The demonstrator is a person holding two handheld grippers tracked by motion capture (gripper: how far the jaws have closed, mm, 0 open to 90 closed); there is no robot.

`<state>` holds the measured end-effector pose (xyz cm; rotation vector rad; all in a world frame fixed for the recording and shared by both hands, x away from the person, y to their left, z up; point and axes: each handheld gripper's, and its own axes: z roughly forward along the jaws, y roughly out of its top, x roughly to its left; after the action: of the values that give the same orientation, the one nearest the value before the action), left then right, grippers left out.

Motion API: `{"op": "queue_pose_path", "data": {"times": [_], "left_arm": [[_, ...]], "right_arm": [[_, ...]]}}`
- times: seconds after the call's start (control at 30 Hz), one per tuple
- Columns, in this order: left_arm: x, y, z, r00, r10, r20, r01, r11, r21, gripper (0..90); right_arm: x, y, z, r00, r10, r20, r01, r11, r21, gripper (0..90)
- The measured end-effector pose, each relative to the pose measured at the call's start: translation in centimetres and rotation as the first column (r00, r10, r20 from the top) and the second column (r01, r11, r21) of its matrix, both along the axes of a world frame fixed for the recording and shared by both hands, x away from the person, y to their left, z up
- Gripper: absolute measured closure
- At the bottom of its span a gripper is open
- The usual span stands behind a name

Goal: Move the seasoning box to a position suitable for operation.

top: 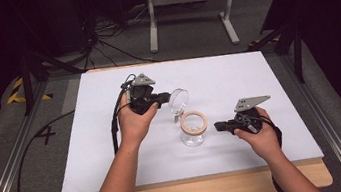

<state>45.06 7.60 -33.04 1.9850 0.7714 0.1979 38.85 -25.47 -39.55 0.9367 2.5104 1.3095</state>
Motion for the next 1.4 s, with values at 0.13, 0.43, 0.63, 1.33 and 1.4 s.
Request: {"op": "queue_pose_path", "data": {"times": [0.13, 0.43, 0.63, 1.33, 1.4], "left_arm": [[0.0, 0.0, -0.1, 1.0, 0.0, -0.004, 0.0, 1.0, 0.005, 85.9], [-0.1, 0.2, 0.0, 1.0, 0.004, 0.0, -0.004, 1.0, -0.001, 85.7], [-0.2, 0.2, 0.1, 1.0, -0.005, 0.004, 0.005, 1.0, -0.005, 85.8], [-2.2, -1.9, 0.8, 0.9955, -0.094, 0.01, 0.094, 0.9945, 0.046, 85.1], [-2.4, -2.0, 0.9, 0.995, -0.1, 0.007, 0.099, 0.9937, 0.052, 84.9]], "right_arm": [[0.5, 0.4, -0.6, 0.9999, -0.01, 0.006, 0.01, 1.0, 0.0, 90.0], [1.4, 1.5, -1.5, 0.9998, -0.016, 0.009, 0.016, 1.0, -0.002, 90.0], [1.2, 0.9, -0.7, 0.999, -0.039, 0.021, 0.039, 0.999, 0.003, 90.0], [-0.5, 2.4, 2.6, 0.9947, 0.042, 0.094, -0.048, 0.997, 0.059, 90.0], [-0.4, 2.5, 2.7, 0.9944, 0.046, 0.095, -0.052, 0.997, 0.061, 90.0]]}}
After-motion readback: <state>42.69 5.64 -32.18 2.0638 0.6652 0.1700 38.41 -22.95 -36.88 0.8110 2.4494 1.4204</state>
